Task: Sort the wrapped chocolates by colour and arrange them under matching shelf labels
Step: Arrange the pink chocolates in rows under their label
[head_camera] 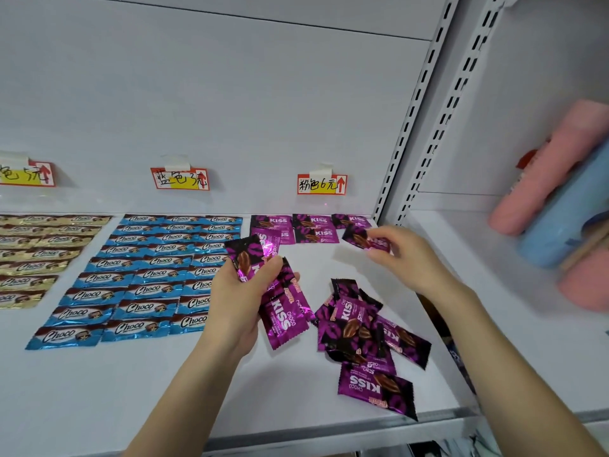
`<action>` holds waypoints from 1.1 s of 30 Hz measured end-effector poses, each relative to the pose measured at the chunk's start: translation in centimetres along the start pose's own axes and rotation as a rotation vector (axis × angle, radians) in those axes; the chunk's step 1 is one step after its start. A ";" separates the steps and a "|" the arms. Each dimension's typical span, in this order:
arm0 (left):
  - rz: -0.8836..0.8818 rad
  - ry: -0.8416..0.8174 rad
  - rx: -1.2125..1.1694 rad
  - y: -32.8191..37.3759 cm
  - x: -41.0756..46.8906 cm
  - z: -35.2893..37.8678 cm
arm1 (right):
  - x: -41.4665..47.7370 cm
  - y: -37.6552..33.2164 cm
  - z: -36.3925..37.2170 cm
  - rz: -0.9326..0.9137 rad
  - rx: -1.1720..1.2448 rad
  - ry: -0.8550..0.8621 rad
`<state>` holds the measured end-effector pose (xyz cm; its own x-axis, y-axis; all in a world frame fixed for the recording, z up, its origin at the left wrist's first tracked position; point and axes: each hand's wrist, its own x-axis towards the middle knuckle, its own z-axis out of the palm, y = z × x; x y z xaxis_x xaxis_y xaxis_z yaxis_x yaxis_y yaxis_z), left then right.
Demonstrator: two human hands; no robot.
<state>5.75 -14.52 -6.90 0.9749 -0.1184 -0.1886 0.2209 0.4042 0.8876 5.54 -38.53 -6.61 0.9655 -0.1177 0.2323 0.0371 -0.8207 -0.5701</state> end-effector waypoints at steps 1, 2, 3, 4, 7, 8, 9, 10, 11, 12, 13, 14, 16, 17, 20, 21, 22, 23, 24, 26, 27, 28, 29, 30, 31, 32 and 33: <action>0.001 0.002 -0.001 0.0 0.0 -0.2 | 0.4 1.1 -0.1 0.044 -0.042 -0.020; -0.001 0.004 0.001 -0.1 0.1 -0.2 | 0.7 2.1 0.0 0.085 -0.077 -0.059; -0.004 0.008 0.006 -0.1 0.2 -0.3 | 0.9 2.9 0.1 0.117 -0.110 -0.106; -0.009 0.011 0.009 -0.2 0.3 -0.4 | 1.1 3.6 0.4 0.135 -0.141 -0.149; -0.022 0.017 0.006 -0.4 0.4 -0.4 | 1.3 4.0 1.1 0.096 -0.185 -0.192; -0.026 0.018 0.003 -0.5 0.5 -0.4 | 1.3 4.0 1.3 0.063 -0.209 -0.179; -0.031 0.019 -0.003 -0.6 0.5 -0.4 | 1.3 3.9 1.5 0.034 -0.250 -0.158; -0.038 0.022 -0.005 -0.6 0.5 -0.3 | 1.2 3.8 1.7 0.019 -0.294 -0.134; -0.042 0.025 -0.001 -0.7 0.6 -0.3 | 1.1 3.8 2.1 0.013 -0.330 -0.114; -0.044 0.027 0.002 -0.7 0.6 -0.3 | 1.0 3.8 2.5 0.010 -0.354 -0.103; -0.042 0.024 -0.001 -0.7 0.6 -0.3 | 0.9 3.8 2.8 0.005 -0.371 -0.102; -0.039 0.019 -0.006 -0.8 0.6 -0.3 | 0.9 3.7 3.2 -0.002 -0.381 -0.106; -0.045 0.015 -0.002 -0.9 0.6 -0.3 | 1.2 3.6 3.6 -0.010 -0.374 -0.112; -0.052 0.014 -0.002 -1.0 0.7 -0.3 | 1.5 3.5 3.7 -0.006 -0.367 -0.117; -0.071 0.013 -0.018 -1.2 0.8 -0.4 | 2.8 3.5 4.0 0.013 -0.361 -0.141; -0.074 0.015 -0.022 -1.2 0.8 -0.5 | 3.2 3.5 4.1 0.014 -0.365 -0.153; -0.074 0.016 -0.024 -1.3 0.8 -0.5 | 3.6 3.6 4.2 0.012 -0.374 -0.166; -0.073 0.019 -0.024 -1.3 0.8 -0.6 | 3.8 3.6 4.3 0.012 -0.382 -0.173; -0.072 0.021 -0.020 -1.4 0.8 -0.7 | 3.9 3.7 4.4 0.012 -0.383 -0.160; -0.072 0.024 -0.019 -1.4 0.9 -0.9 | 3.6 3.6 4.7 0.019 -0.361 -0.044; -0.073 0.024 -0.023 -1.4 1.0 -0.9 | 3.4 3.6 4.8 0.023 -0.356 0.032; -0.074 0.023 -0.027 -1.5 1.0 -0.9 | 3.1 3.5 5.1 0.029 -0.360 0.082; -0.075 0.024 -0.029 -1.5 1.0 -0.9 | 2.9 3.4 5.3 0.034 -0.365 0.098; -0.077 0.024 -0.029 -1.5 1.0 -0.9 | 2.8 3.5 5.4 0.040 -0.363 0.089; -0.078 0.023 -0.028 -1.5 1.0 -0.9 | 2.8 3.5 5.6 0.044 -0.357 0.069; -0.077 0.020 -0.028 -1.6 1.0 -0.8 | 2.9 3.6 5.6 0.044 -0.354 0.048; -0.075 0.018 -0.027 -1.6 1.0 -0.9 | 3.0 3.6 5.6 0.043 -0.359 0.026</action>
<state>6.43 -14.48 -8.85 0.9559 -0.1329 -0.2620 0.2938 0.4187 0.8593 10.00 -38.70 -12.42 0.9571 -0.1668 0.2370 -0.1007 -0.9582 -0.2677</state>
